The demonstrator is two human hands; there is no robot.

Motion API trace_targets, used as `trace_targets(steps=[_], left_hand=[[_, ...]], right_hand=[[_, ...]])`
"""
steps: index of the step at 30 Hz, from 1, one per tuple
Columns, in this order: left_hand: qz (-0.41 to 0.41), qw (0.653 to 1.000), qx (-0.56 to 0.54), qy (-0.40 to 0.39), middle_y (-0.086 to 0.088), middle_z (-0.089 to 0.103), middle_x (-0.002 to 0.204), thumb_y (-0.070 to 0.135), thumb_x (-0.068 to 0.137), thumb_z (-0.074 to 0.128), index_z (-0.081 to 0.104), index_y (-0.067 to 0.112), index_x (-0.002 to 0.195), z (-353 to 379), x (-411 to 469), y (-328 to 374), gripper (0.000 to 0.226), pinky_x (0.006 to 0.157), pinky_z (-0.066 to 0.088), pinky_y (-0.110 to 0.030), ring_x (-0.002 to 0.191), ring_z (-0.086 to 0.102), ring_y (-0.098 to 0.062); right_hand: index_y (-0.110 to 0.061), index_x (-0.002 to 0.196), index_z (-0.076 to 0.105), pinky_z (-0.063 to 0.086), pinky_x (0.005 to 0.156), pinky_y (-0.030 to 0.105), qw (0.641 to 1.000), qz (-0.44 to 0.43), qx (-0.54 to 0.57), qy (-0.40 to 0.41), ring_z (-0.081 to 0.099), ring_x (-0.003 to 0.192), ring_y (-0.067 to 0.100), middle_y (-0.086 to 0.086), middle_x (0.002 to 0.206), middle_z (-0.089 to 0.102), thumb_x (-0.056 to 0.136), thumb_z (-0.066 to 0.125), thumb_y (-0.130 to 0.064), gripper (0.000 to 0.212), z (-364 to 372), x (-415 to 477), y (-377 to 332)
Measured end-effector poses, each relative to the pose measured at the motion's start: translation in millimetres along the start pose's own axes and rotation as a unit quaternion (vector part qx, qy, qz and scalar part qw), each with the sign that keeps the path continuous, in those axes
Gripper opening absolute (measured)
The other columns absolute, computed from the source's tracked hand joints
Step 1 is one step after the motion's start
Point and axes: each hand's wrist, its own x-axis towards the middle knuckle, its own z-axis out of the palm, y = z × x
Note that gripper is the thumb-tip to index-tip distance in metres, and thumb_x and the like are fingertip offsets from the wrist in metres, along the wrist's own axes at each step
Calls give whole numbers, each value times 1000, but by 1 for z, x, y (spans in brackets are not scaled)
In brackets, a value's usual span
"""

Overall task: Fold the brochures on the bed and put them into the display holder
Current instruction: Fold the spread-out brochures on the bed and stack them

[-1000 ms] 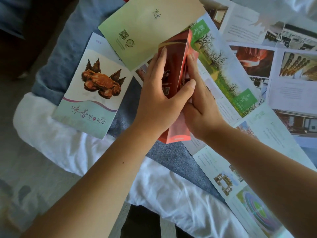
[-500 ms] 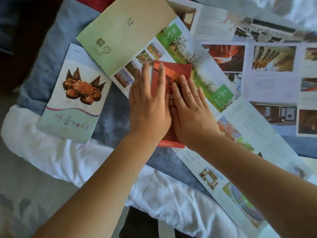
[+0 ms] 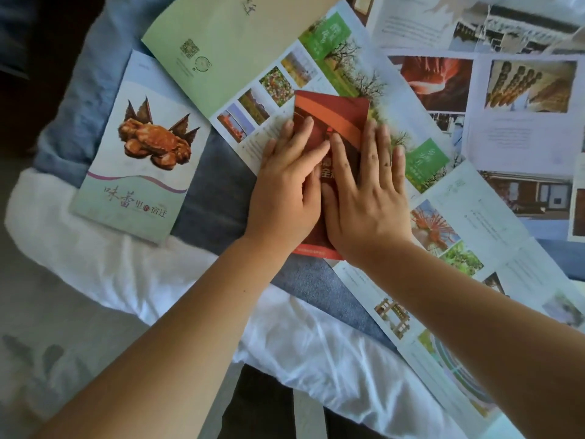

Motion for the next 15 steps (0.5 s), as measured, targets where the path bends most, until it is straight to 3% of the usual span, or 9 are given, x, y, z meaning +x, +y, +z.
trace_targets(steps=[3, 6, 11, 15], left_hand=[[-78, 983, -138, 92, -14, 56, 148, -12, 91, 58, 71, 5, 126, -13, -4, 1, 41, 119, 38, -30, 144, 47, -23], [-126, 961, -216, 120, -10, 56, 146, -17, 87, 56, 71, 4, 120, -32, -7, -2, 42, 110, 49, -43, 137, 54, -20], [-81, 982, -77, 153, -9, 62, 138, -15, 88, 54, 76, 6, 114, -82, -13, -48, 40, 106, 51, -45, 133, 58, -21], [-95, 989, -15, 112, -10, 57, 145, -17, 87, 50, 75, 7, 117, -119, -10, -81, 46, 108, 50, -43, 139, 52, -22]], right_hand=[[-17, 166, 17, -10, 128, 50, 1000, -20, 0, -3, -1, 159, 41, 27, 170, 3, 108, 21, -50, 67, 0, 0, -13], [-20, 166, 18, -7, 128, 50, 999, -41, 28, 6, 2, 159, 41, 26, 170, 6, 108, 22, -51, 66, 3, 2, -36], [-16, 167, 11, -6, 128, 50, 999, -23, 23, -3, 1, 160, 36, 21, 172, 2, 108, 17, -54, 70, 11, 12, -47], [-20, 167, 11, -1, 128, 55, 999, -29, -25, -2, 1, 159, 39, 23, 171, 2, 109, 23, -50, 66, 4, 32, -31]])
